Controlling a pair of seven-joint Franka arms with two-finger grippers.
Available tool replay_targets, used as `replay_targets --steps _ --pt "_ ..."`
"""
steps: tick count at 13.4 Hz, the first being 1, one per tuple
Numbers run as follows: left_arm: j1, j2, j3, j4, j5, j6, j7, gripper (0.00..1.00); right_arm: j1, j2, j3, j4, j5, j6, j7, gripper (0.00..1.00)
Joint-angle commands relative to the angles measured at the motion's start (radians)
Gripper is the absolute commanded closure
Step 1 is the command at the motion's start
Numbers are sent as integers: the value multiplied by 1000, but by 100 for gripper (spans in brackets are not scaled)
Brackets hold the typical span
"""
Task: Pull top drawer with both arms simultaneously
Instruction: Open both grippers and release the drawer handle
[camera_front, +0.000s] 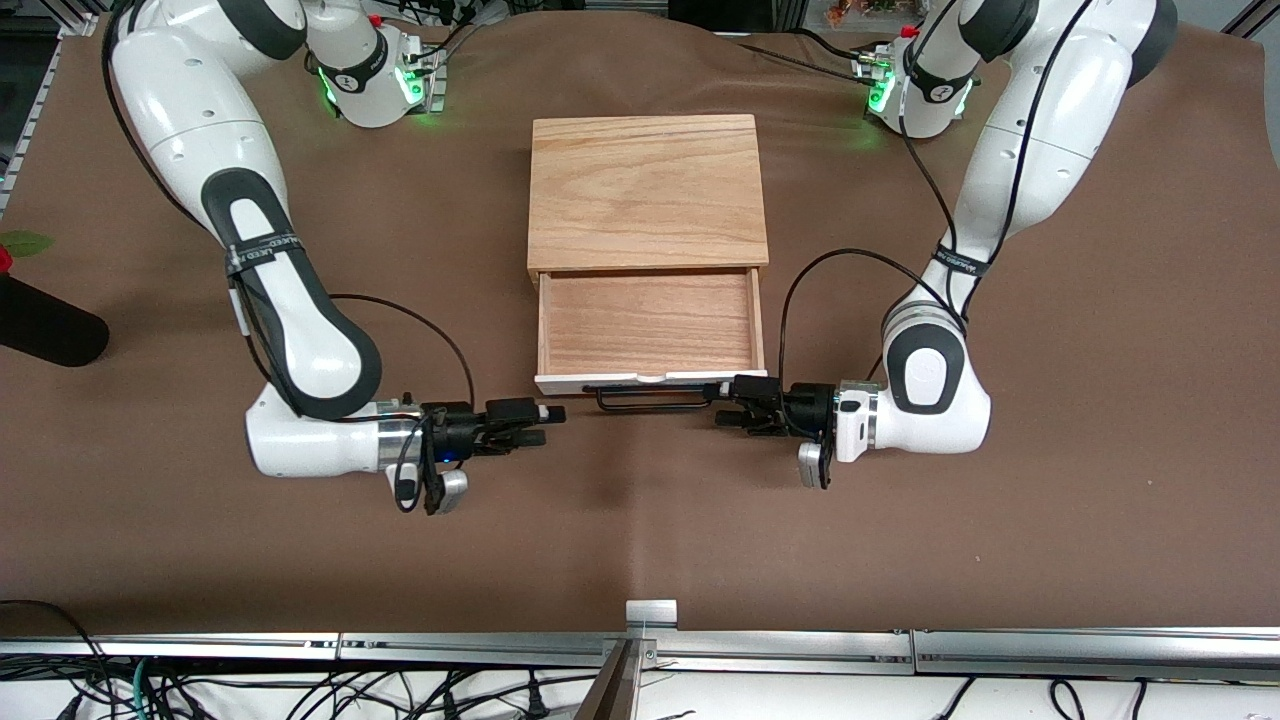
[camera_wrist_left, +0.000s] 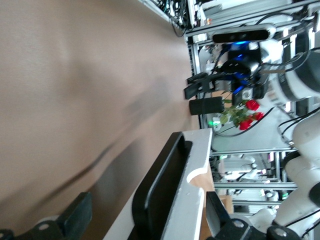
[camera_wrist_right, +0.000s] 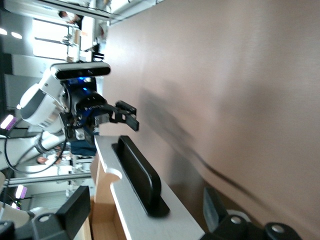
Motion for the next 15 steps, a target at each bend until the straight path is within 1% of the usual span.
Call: replay_targets --steps 1,3,5,7,9,10,12,13,14,15 --pt "-2 -44 32 44 150 -11 -33 0 -6 -224 -89 -202 -80 -32 -8 0" --pt "7 -80 47 77 322 -20 -132 0 -6 -360 -136 -302 -237 -37 -8 0" --pt "10 -119 50 117 481 -83 -242 0 -6 -478 -199 -380 -354 -41 -8 0" --pt "13 -185 63 128 633 -103 -367 0 -6 -566 -252 -427 -474 -58 -7 0" --pt "13 -251 63 126 831 -106 -476 0 -6 -659 -282 -467 -595 -77 2 0" --pt "16 -280 69 120 885 -108 -502 0 -6 -707 -301 -494 -638 -78 6 0" --pt "26 -329 121 117 922 -149 -507 0 -6 -781 -333 -513 -741 -106 37 0" --pt "26 -349 153 117 928 -171 -507 0 -6 -810 -339 -511 -779 -141 108 0" --pt "26 -375 173 115 968 -195 -507 0 -6 -833 -339 -508 -824 -170 166 0" --pt "27 -399 178 117 1021 -206 -507 0 -6 -862 -338 -507 -847 -205 211 0"
